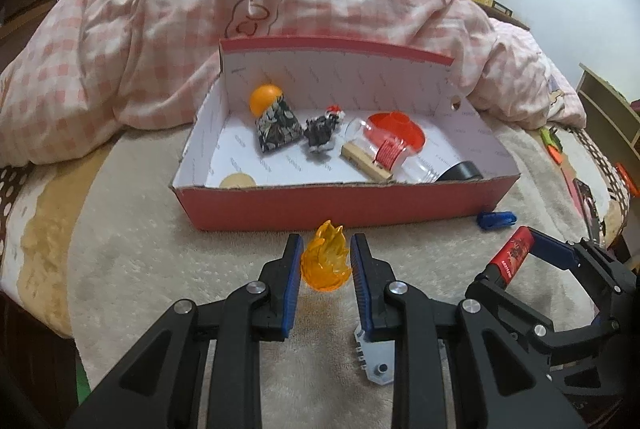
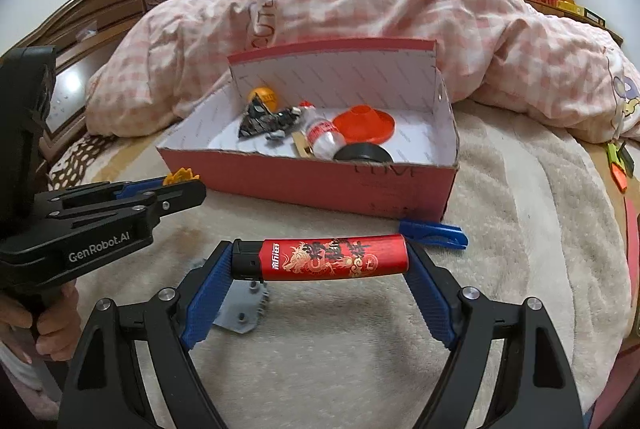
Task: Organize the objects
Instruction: 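Carry the flame piece and red lighter into the shoebox with both grippers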
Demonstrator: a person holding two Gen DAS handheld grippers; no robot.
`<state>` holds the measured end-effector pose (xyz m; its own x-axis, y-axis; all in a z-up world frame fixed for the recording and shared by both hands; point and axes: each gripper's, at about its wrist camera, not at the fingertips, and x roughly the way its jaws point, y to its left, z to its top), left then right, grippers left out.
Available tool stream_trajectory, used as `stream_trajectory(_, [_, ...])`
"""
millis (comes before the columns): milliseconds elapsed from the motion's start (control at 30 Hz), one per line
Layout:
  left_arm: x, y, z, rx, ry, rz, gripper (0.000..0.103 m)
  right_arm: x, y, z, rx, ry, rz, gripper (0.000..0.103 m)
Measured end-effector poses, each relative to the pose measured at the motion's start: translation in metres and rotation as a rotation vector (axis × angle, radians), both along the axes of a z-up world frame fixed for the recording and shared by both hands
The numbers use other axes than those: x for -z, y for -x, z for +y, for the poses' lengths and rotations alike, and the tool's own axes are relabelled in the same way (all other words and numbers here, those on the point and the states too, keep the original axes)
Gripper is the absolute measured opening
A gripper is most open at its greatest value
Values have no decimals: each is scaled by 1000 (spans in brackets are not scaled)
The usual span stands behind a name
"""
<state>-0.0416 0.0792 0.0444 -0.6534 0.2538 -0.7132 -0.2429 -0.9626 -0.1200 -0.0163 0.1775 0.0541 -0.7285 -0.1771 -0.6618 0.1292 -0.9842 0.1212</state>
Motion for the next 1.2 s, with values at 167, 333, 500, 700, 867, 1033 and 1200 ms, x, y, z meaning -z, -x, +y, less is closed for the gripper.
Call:
stream_trajectory(167, [-10,-3,-2,30,-36,30,23,-11,-3,-4,6,3,13,85])
stream_trajectory(333, [-15,-4,-7,55,-61,36,23,-18,-1,-5,18,30,12,85])
stream_trajectory(500, [-20,1,-13,58,-91,45,23,-22,5,-11,9,-9,3,85])
stream_trajectory(700, [-23,8,-15,55,-89,49,23,-27,9,-11,-1,6,16,85])
stream_trajectory(867, [-26,9,-15,42,-87,56,23,-33,10,-14,-44,3,42,85])
stream_trajectory(1033, [-30,11,-10,33,-72,70,23,-36,10,-13,-68,10,71,85])
stream_trajectory(1200, [-35,16,-9,18,-69,72,23,-37,12,-10,-83,27,90,85])
